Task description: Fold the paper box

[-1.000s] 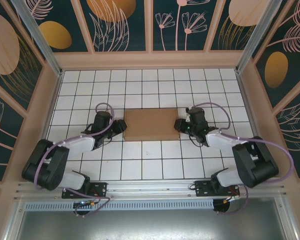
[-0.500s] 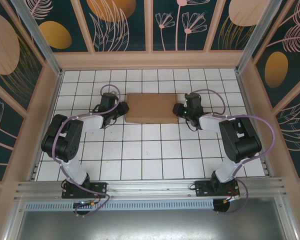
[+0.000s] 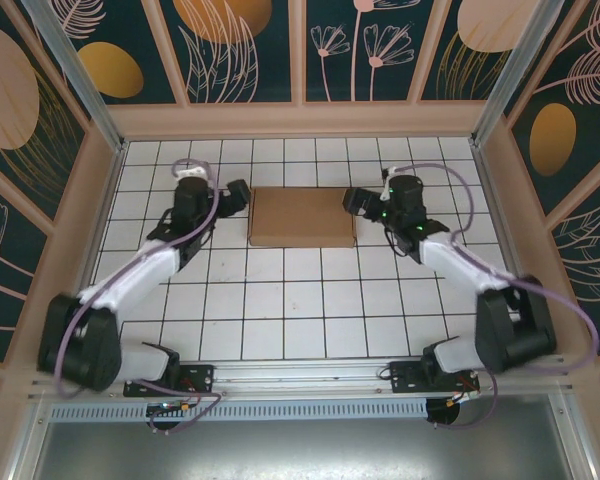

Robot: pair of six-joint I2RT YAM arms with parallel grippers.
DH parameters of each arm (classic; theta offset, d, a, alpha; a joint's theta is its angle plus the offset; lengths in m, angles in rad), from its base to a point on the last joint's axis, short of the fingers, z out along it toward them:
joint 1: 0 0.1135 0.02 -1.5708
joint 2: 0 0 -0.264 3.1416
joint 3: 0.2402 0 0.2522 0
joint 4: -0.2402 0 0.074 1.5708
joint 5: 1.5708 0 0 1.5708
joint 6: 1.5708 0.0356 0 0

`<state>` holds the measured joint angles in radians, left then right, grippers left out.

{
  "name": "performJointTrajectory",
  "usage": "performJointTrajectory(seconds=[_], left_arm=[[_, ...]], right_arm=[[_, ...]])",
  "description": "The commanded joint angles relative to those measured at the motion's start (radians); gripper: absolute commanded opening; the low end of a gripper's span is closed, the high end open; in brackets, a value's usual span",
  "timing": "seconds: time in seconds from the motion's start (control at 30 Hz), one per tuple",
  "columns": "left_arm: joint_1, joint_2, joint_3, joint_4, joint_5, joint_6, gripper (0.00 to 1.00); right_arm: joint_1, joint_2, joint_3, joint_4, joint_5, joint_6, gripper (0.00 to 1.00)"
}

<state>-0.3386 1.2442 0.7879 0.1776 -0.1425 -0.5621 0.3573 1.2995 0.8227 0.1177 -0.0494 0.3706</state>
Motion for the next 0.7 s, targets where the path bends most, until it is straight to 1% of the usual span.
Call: performJointTrajectory(seconds=[0.0, 0.03, 0.07, 0.1, 0.13, 0.17, 0.2, 0.23, 0.3, 0.33, 0.37, 0.4, 0.43, 0.47, 0.5, 0.53, 0.6, 0.63, 0.67], left_arm=[[0.001, -0.183, -0.187, 0.108, -0.267, 0.047, 0.99], [0.001, -0.233, -0.247, 0.173, -0.281, 0.102, 0.99], [0.001, -0.276, -0.314, 0.257, -0.269, 0.192, 0.99], [0.0, -0.3, -0.366, 0.327, -0.257, 0.298, 0.99], [0.001, -0.308, -0.426, 0.401, -0.258, 0.408, 0.99], [0.001, -0.302, -0.471, 0.444, -0.271, 0.472, 0.99], [0.001, -0.286, -0.498, 0.466, -0.274, 0.519, 0.99], [0.002, -0.263, -0.525, 0.48, -0.298, 0.55, 0.99], [0.01, -0.231, -0.571, 0.514, -0.37, 0.543, 0.99], [0.026, -0.218, -0.6, 0.559, -0.358, 0.542, 0.99], [0.05, -0.206, -0.627, 0.61, -0.313, 0.558, 0.99], [0.071, -0.187, -0.643, 0.655, -0.284, 0.562, 0.99], [0.095, -0.157, -0.646, 0.689, -0.278, 0.562, 0.99], [0.109, -0.117, -0.633, 0.71, -0.307, 0.559, 0.99], [0.113, -0.087, -0.617, 0.714, -0.322, 0.568, 0.99], [0.117, -0.054, -0.618, 0.778, -0.337, 0.575, 0.99], [0.129, 0.005, -0.664, 1.01, -0.353, 0.54, 0.99], [0.141, 0.045, -0.68, 1.116, -0.333, 0.529, 0.99], [0.142, 0.07, -0.664, 1.117, -0.305, 0.561, 0.99]], right_arm=[[0.035, -0.145, -0.071, 0.023, 0.187, -0.077, 0.99], [0.046, -0.173, -0.094, 0.041, 0.251, -0.104, 0.99], [0.053, -0.201, -0.123, 0.072, 0.325, -0.13, 0.99], [0.052, -0.224, -0.162, 0.113, 0.365, -0.159, 0.99], [0.047, -0.248, -0.215, 0.186, 0.379, -0.218, 0.99], [0.042, -0.266, -0.275, 0.296, 0.381, -0.296, 0.99], [0.039, -0.278, -0.344, 0.398, 0.384, -0.382, 0.99], [0.036, -0.284, -0.423, 0.51, 0.419, -0.465, 0.99], [0.01, -0.266, -0.572, 0.749, 0.567, -0.521, 0.99], [-0.017, -0.251, -0.637, 0.86, 0.615, -0.522, 0.99], [-0.047, -0.237, -0.699, 0.96, 0.599, -0.538, 0.99], [-0.078, -0.226, -0.742, 1.025, 0.541, -0.564, 0.99], [-0.116, -0.207, -0.776, 1.05, 0.469, -0.567, 0.99], [-0.157, -0.181, -0.782, 1.042, 0.451, -0.519, 0.99], [-0.189, -0.158, -0.785, 1.051, 0.461, -0.472, 0.99], [-0.202, -0.147, -0.781, 1.059, 0.473, -0.457, 0.99], [-0.25, -0.127, -0.812, 1.168, 0.366, -0.445, 0.99], [-0.287, -0.1, -0.84, 1.26, 0.323, -0.412, 0.99], [-0.329, -0.052, -0.861, 1.369, 0.28, -0.358, 0.99]])
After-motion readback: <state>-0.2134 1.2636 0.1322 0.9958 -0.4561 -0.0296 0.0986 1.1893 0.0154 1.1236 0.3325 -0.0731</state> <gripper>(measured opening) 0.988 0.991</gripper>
